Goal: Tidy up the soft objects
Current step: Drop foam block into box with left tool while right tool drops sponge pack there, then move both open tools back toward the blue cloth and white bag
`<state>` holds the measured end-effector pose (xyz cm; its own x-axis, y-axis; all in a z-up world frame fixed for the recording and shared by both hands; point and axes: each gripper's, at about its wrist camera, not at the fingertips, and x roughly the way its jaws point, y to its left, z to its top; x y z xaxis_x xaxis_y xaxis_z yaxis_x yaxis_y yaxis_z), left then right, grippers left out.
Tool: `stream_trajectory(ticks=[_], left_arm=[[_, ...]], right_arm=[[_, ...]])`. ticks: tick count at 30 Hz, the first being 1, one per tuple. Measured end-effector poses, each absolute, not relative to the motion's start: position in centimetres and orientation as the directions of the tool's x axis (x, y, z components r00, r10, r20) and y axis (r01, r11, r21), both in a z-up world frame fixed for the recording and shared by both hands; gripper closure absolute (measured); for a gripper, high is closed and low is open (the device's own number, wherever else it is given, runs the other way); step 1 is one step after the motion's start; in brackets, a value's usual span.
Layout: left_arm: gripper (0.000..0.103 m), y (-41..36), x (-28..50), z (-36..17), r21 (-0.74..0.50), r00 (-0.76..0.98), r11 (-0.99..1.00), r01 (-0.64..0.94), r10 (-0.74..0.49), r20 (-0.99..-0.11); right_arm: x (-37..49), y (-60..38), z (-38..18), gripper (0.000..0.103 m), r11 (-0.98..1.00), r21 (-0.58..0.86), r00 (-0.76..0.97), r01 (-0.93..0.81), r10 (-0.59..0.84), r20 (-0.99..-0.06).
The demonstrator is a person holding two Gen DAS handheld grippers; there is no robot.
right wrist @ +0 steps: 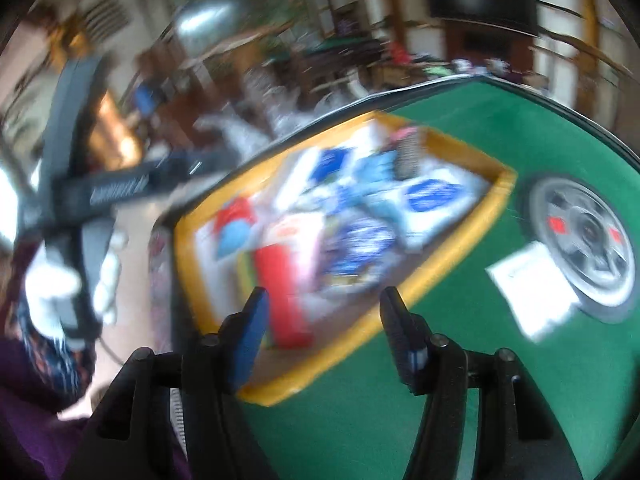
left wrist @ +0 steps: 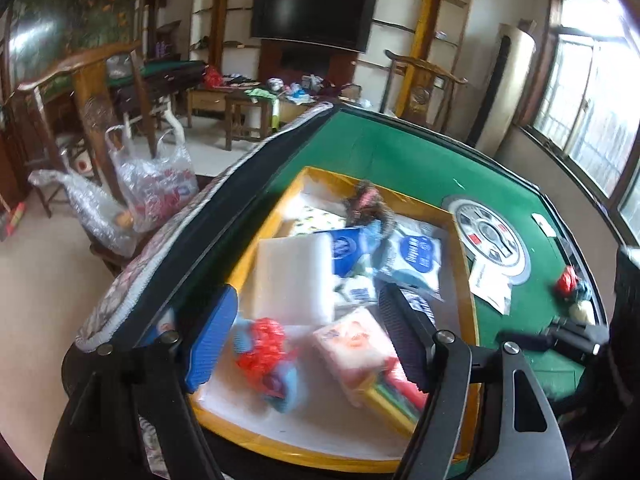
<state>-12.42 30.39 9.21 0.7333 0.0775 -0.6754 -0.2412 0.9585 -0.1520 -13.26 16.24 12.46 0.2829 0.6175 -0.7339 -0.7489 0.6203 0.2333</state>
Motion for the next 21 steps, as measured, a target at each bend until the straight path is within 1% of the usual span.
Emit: stream_trajectory(ticks=[2, 5, 7, 9, 12, 21], left_arm=[[0.030, 29.0, -12.0, 9.3, -0.133, 0.731, 0.968, -0.215, 0.069, -0.678], [0.030, 26.3, -11.4, 9.2, -0.090, 0.728, 0.983, -0.159, 0.055, -0.684], [0.030, 24.3, -10.8, 9.2, -0.039, 0.720, 0.992, -0.122, 0.061, -0.692], [0.030, 22.0, -10.3, 8.8, 0.017, 0.705, 0.997, -0.079, 0.068, -0.706], [0.030, 19.4, -9.8, 8.2, 0.067, 0.683, 0.997, -0.026, 0.066, -0.728], [0.030, 14.6, -9.4, 7.6, 0.145, 0.653, 0.987, 0.066, 0.067, -0.754]], right_arm=[[-12.0, 13.8, 12.5, 0.046, 0.680, 0.254, 0.339, -0.688, 0.611, -0.715], [-10.5, 10.2, 12.4, 0.046, 0.738, 0.309, 0.382, -0.600, 0.604, -0.700], [-10.0, 8.0, 12.4, 0.046, 0.767, 0.329, 0.410, -0.551, 0.592, -0.694], [-9.7, 5.8, 12.5, 0.046, 0.790, 0.335, 0.437, -0.513, 0.576, -0.691], [-10.0, 2.7, 12.8, 0.046, 0.819, 0.334, 0.476, -0.466, 0.551, -0.686], [-10.0, -6.9, 13.7, 0.046, 0.890, 0.343, 0.594, -0.299, 0.455, -0.663]])
